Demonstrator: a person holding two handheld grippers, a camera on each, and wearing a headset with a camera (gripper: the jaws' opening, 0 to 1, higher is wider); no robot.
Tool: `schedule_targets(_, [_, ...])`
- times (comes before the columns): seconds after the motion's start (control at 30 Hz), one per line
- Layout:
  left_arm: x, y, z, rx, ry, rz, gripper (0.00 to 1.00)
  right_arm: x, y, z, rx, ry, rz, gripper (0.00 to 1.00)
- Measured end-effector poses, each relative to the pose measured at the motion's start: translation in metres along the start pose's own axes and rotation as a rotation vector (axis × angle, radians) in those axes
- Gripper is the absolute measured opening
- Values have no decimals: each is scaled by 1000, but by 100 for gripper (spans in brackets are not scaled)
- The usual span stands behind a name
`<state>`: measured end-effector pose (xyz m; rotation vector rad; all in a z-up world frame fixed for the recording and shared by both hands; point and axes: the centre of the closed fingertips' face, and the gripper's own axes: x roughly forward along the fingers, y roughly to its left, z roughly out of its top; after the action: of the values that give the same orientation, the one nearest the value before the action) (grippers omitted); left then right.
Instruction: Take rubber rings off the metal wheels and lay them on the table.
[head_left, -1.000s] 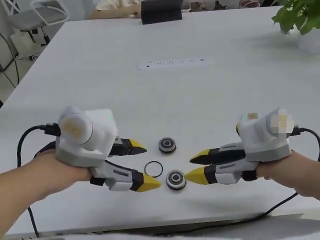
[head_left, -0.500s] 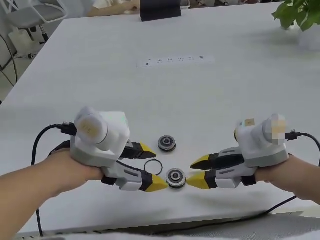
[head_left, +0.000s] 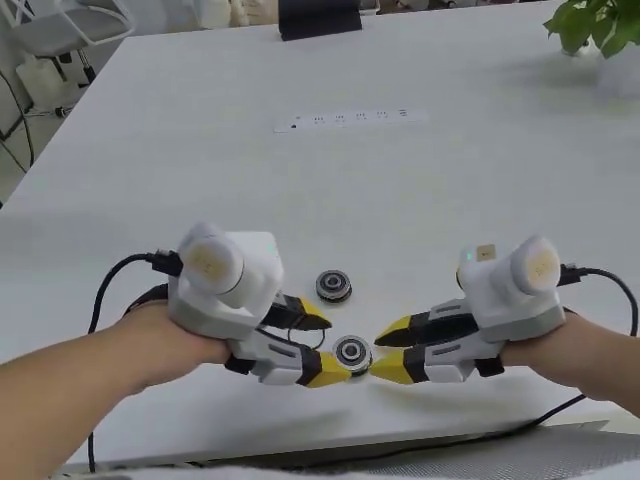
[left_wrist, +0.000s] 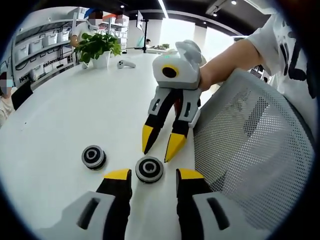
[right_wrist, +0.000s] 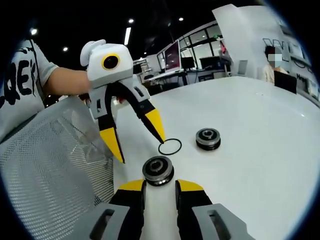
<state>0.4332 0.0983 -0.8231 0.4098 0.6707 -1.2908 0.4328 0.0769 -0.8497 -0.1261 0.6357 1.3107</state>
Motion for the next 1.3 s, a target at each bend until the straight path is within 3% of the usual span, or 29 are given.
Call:
schedule_targets(0.6, [18, -2, -4, 4, 36, -16, 16, 1, -1, 0, -10, 0, -5, 20])
schedule_targets(0.9, [20, 3, -4, 25, 25, 17, 10, 3, -1, -1, -18, 8, -3, 20])
schedule_targets(1.03, [21, 2, -3, 107, 38, 42, 9, 4, -1, -2, -23, 10, -3, 20])
schedule_targets(1.3, [23, 3, -2, 86, 29, 60, 7, 7, 0, -3, -57, 23, 5, 19])
